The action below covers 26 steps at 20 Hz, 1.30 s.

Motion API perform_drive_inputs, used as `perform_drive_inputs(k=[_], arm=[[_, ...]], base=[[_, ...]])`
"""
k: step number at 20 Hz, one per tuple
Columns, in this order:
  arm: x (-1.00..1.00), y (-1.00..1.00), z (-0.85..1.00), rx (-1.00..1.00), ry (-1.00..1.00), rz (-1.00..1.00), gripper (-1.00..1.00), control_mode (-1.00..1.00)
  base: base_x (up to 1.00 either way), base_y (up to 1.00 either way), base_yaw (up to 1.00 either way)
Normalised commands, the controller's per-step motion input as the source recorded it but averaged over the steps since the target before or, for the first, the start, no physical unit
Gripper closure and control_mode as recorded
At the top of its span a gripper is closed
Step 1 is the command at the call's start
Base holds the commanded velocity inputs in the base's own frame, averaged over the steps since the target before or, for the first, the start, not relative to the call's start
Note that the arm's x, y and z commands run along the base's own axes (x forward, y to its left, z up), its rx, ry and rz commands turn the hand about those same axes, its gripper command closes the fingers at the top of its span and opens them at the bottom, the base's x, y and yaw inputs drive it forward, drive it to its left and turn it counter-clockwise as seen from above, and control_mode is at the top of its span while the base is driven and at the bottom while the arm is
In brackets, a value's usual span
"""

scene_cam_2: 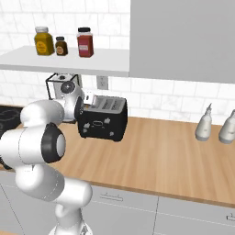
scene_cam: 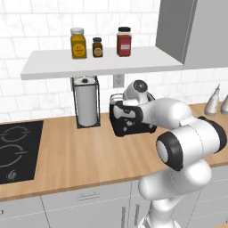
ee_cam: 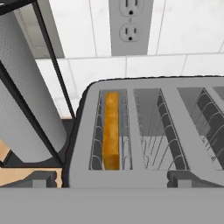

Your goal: Start the toaster. Once the lever pops up, take the bread to the plate on the dining counter.

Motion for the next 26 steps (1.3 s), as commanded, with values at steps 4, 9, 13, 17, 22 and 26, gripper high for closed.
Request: perform_drive_inputs(k=[4, 9, 13, 17, 22, 26], arm=[[0.11, 0.0, -0.01, 0.0, 0.0, 0.0, -1.0, -1.0], [0.07, 0.01, 0.0, 0.0, 0.0, 0.0, -1.0, -1.0], [0.04, 0.01, 0.0, 0.0, 0.0, 0.0, -1.0, -1.0], [0.01, 0.0, 0.0, 0.0, 0.0, 0.0, -1.0, -1.0], [0.0, 0.0, 0.0, 0.0, 0.0, 0.0, -1.0, -1.0], [0.0, 0.0, 0.0, 0.0, 0.0, 0.0, -1.0, -1.0]], base=[[0.0, 0.0, 0.0], [0.0, 0.0, 0.0], [0.0, 0.0, 0.0], [0.0, 0.0, 0.0], [0.0, 0.0, 0.0], [0.0, 0.0, 0.0]])
